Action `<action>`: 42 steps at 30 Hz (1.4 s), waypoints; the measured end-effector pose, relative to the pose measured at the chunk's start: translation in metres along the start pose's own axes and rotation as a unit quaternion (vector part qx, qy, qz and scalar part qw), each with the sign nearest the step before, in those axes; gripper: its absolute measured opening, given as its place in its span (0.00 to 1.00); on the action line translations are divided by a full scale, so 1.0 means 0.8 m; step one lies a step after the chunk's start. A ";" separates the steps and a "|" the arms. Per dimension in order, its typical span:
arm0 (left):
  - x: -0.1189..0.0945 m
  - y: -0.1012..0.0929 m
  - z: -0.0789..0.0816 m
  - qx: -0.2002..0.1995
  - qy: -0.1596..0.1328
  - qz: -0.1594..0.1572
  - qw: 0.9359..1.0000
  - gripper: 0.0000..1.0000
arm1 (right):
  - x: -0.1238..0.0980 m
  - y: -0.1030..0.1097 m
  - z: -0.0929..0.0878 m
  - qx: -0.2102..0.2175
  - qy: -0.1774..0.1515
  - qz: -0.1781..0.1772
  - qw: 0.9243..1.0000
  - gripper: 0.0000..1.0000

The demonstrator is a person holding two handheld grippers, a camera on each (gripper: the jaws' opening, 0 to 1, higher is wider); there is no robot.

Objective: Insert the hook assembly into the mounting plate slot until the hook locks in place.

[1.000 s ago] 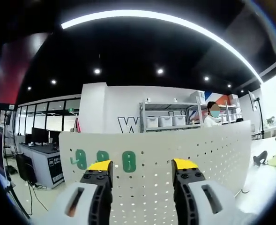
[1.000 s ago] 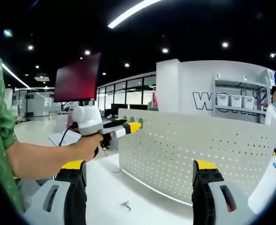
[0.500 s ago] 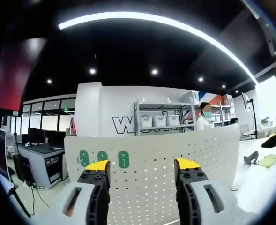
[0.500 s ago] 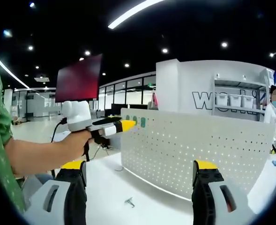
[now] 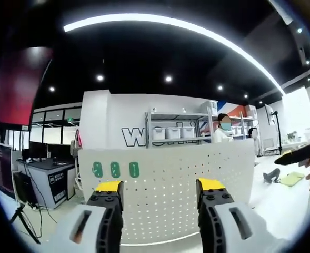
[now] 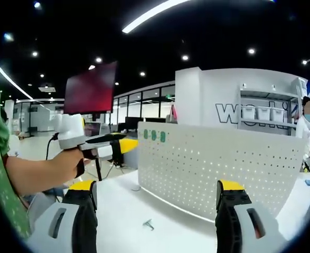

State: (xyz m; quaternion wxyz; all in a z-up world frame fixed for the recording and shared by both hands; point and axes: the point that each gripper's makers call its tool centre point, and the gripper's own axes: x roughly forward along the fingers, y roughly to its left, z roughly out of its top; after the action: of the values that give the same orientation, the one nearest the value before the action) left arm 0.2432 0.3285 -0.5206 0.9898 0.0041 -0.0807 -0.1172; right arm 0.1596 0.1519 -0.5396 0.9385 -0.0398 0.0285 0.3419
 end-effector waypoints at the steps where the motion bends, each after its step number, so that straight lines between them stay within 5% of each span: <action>1: -0.005 -0.002 -0.003 0.002 0.004 -0.001 1.000 0.57 | -0.002 0.001 -0.001 0.000 0.001 0.000 1.000 0.96; 17: -0.062 -0.020 -0.042 0.008 0.048 -0.010 0.999 0.57 | -0.025 0.011 -0.021 0.009 0.013 -0.004 1.000 0.96; 22: -0.071 -0.029 -0.056 0.010 0.062 -0.016 0.998 0.57 | -0.029 0.013 -0.025 0.012 0.015 -0.003 1.000 0.96; 34: -0.094 -0.050 -0.124 0.011 0.122 -0.029 0.992 0.56 | -0.030 0.006 -0.037 0.018 0.021 -0.005 1.000 0.96; 42: -0.094 -0.048 -0.133 0.011 0.131 -0.028 0.991 0.55 | -0.024 0.004 -0.039 0.019 0.023 -0.002 1.000 0.96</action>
State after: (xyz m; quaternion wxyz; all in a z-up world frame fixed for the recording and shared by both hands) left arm 0.1793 0.3071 -0.6389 0.9881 0.0322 0.0486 -0.1426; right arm 0.1423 0.1394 -0.5696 0.9387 -0.0296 0.0570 0.3387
